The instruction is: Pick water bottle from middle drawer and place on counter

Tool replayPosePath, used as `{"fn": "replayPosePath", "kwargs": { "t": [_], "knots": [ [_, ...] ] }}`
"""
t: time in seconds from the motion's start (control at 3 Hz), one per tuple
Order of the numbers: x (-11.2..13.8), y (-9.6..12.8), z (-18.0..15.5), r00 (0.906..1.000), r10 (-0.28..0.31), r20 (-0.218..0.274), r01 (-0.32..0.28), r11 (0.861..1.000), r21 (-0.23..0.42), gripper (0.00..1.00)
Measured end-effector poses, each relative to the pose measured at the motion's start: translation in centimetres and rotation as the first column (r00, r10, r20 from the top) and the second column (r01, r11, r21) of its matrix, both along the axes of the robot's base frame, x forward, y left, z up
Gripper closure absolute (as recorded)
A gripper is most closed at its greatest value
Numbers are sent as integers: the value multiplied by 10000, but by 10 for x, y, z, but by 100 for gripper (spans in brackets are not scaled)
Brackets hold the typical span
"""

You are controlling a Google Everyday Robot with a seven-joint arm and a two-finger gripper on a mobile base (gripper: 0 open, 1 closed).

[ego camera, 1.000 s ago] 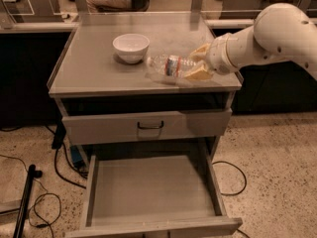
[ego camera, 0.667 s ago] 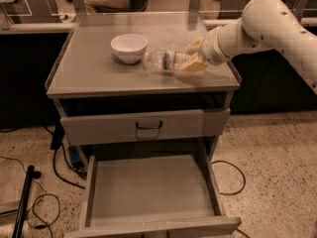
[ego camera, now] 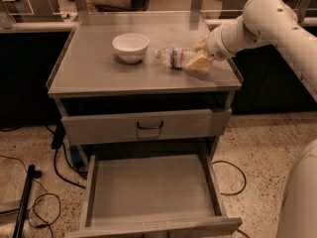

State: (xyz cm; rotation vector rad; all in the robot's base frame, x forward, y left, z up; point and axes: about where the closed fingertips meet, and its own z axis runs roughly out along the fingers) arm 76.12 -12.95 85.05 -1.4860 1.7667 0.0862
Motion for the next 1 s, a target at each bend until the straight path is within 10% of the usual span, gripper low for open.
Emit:
{"fn": "replayPosePath", "kwargs": {
  "t": [0.33,1.0],
  "knots": [
    [5,-12,-2,9995,-323,-67,322,9995,-60,100],
    [5,-12,-2,9994,-331,-70,331,9994,-62,59]
  ]
}}
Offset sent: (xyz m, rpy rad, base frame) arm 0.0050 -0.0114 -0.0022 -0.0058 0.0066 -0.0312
